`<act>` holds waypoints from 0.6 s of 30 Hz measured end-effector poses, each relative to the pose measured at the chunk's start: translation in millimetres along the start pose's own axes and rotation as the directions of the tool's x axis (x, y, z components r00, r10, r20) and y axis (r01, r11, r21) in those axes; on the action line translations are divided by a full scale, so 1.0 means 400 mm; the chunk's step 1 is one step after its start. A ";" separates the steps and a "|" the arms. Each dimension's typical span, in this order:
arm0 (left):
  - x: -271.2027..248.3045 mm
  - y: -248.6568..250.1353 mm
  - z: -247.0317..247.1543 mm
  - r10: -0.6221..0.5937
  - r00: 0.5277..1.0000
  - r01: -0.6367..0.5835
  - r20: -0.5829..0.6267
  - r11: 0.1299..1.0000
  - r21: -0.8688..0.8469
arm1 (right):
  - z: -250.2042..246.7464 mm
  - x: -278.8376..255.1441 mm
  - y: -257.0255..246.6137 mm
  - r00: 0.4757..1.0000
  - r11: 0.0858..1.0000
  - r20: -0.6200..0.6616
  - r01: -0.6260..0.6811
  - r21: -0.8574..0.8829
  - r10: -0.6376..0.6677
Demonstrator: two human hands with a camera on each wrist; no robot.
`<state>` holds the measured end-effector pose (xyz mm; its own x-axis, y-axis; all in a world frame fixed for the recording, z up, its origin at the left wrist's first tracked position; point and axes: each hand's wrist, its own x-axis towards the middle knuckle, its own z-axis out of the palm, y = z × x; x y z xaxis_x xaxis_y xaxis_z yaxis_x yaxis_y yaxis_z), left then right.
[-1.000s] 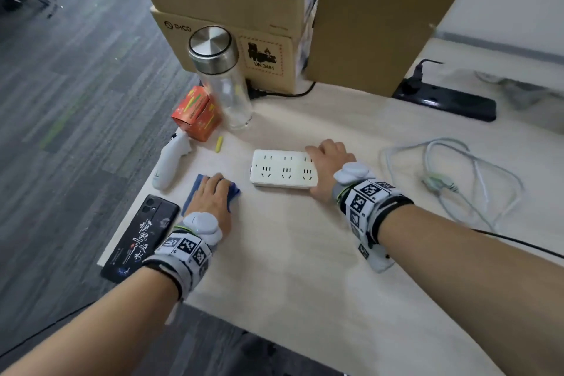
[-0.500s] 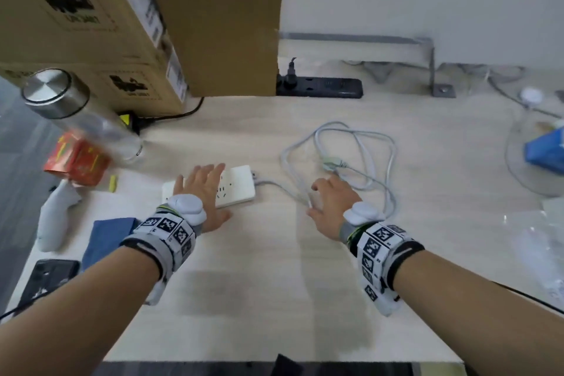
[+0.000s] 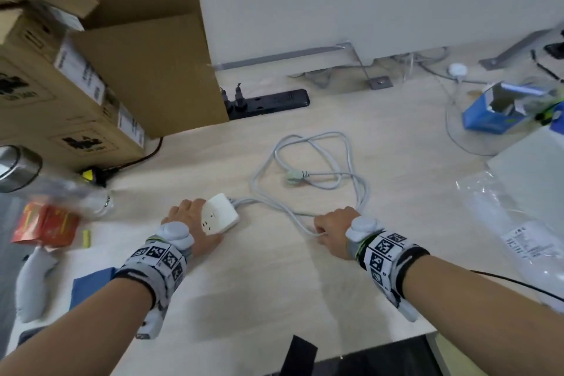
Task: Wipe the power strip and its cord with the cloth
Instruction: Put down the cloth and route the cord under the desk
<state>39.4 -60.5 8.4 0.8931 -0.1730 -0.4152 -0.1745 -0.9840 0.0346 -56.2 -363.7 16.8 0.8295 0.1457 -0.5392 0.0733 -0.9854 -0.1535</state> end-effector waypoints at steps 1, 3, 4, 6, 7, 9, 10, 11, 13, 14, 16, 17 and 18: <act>-0.007 0.012 0.000 0.010 1.000 -0.010 0.008 1.000 -0.006 | -0.014 -0.004 0.008 0.999 0.999 -0.039 -0.018 0.033 0.020; -0.019 0.040 0.000 0.040 0.999 -0.039 0.030 0.999 -0.018 | -0.053 -0.009 0.022 0.982 0.994 -0.180 -0.031 0.104 0.050; -0.024 0.057 0.002 0.062 0.997 -0.062 0.039 0.998 -0.016 | -0.075 -0.012 0.025 0.961 0.988 -0.270 -0.027 0.150 0.067; -0.036 0.101 0.006 0.115 0.992 -0.114 0.048 0.993 -0.011 | -0.114 -0.016 0.025 0.904 0.966 -0.413 0.001 0.257 0.109; -0.042 0.127 0.009 0.142 0.989 -0.142 0.050 0.990 -0.015 | -0.130 -0.015 0.021 0.879 0.953 -0.462 0.031 0.301 0.117; -0.052 0.184 0.017 0.206 0.977 -0.205 0.046 0.978 -0.026 | -0.146 -0.007 0.007 0.844 0.931 -0.526 0.099 0.353 0.109; -0.057 0.216 0.021 0.243 0.969 -0.242 0.038 0.970 -0.025 | -0.151 -0.006 -0.001 0.833 0.925 -0.545 0.126 0.359 0.098; -0.062 0.244 0.027 0.273 0.961 -0.272 0.037 0.962 -0.021 | -0.149 -0.002 -0.012 0.827 0.922 -0.556 0.147 0.358 0.084; -0.077 0.298 0.037 0.316 0.948 -0.316 0.047 0.949 -0.004 | -0.133 0.004 -0.029 0.844 0.917 -0.533 0.167 0.363 0.057; -0.084 0.321 0.042 0.329 0.943 -0.330 0.057 0.944 0.006 | -0.121 0.004 -0.035 0.865 0.916 -0.499 0.162 0.366 0.046; -0.092 0.358 0.050 0.344 0.934 -0.348 0.093 0.937 0.023 | -0.089 0.003 -0.038 0.905 0.919 -0.425 0.141 0.368 0.032; -0.095 0.373 0.053 0.345 0.932 -0.350 0.114 0.936 0.027 | -0.071 0.002 -0.034 0.918 0.917 -0.395 0.135 0.375 0.026; -0.097 0.385 0.056 0.343 0.930 -0.349 0.131 0.937 0.026 | -0.054 0.000 -0.029 0.927 0.914 -0.375 0.136 0.382 0.018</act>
<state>-31.2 -204.3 9.6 0.7164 -0.4932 -0.4934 -0.4860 -0.8603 0.1542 -45.2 -354.4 36.6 0.9777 0.0841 -0.1925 -0.0315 -0.8471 -0.5305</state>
